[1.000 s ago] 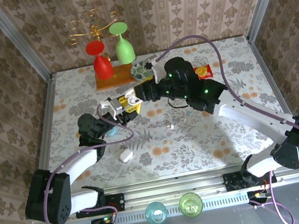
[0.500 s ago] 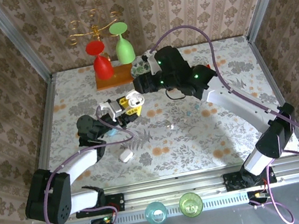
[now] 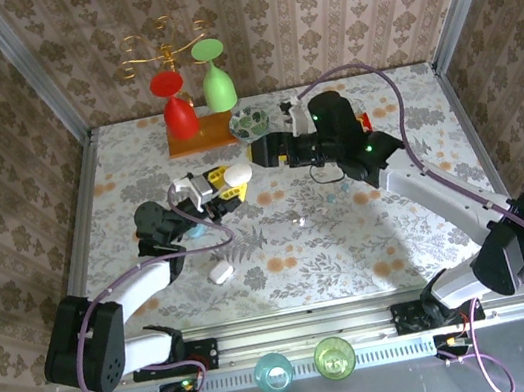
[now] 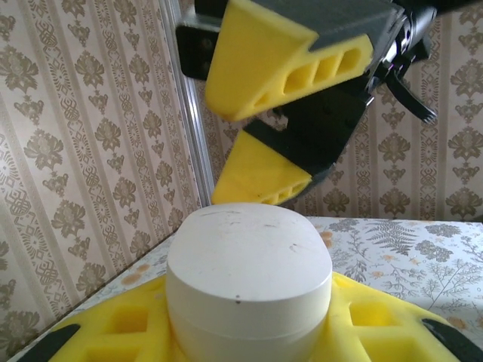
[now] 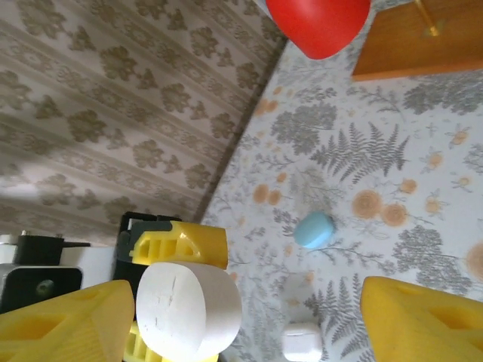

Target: Insert the wireless bluetooth earbuds into the charging case

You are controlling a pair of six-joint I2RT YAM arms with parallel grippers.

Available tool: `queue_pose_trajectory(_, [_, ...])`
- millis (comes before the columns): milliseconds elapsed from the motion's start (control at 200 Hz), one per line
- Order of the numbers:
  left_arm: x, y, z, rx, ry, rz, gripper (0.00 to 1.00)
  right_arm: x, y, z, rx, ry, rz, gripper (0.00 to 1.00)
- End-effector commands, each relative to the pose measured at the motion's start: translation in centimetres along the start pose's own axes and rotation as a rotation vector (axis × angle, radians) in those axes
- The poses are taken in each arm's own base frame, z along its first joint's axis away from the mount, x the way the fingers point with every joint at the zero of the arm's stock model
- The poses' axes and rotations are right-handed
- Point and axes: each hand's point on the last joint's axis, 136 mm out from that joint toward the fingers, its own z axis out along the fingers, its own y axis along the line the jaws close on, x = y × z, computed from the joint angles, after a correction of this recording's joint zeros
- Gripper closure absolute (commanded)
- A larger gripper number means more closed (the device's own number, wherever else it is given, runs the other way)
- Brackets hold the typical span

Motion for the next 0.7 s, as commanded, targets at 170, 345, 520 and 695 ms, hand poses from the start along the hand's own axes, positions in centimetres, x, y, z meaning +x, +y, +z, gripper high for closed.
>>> queue_pose_trajectory(170, [-2.9, 0.4, 0.1, -0.027, -0.072, 0.046, 0.76, 1.2, 4.0, 0.3, -0.36, 0.058, 0.307, 0.21])
queue_pose_trajectory(345, [-2.9, 0.3, 0.4, -0.026, -0.069, 0.047, 0.76, 1.6, 4.6, 0.9, -0.43, 0.082, 0.35, 0.28])
queue_pose_trajectory(520, [-2.9, 0.3, 0.6, -0.038, -0.064, 0.056, 0.76, 1.8, 5.1, 1.6, -0.453, 0.104, 0.381, 0.34])
queue_pose_trajectory(695, [-2.6, 0.5, 0.6, -0.056, -0.056, 0.057, 0.76, 2.0, 5.2, 1.8, -0.47, 0.116, 0.387, 0.51])
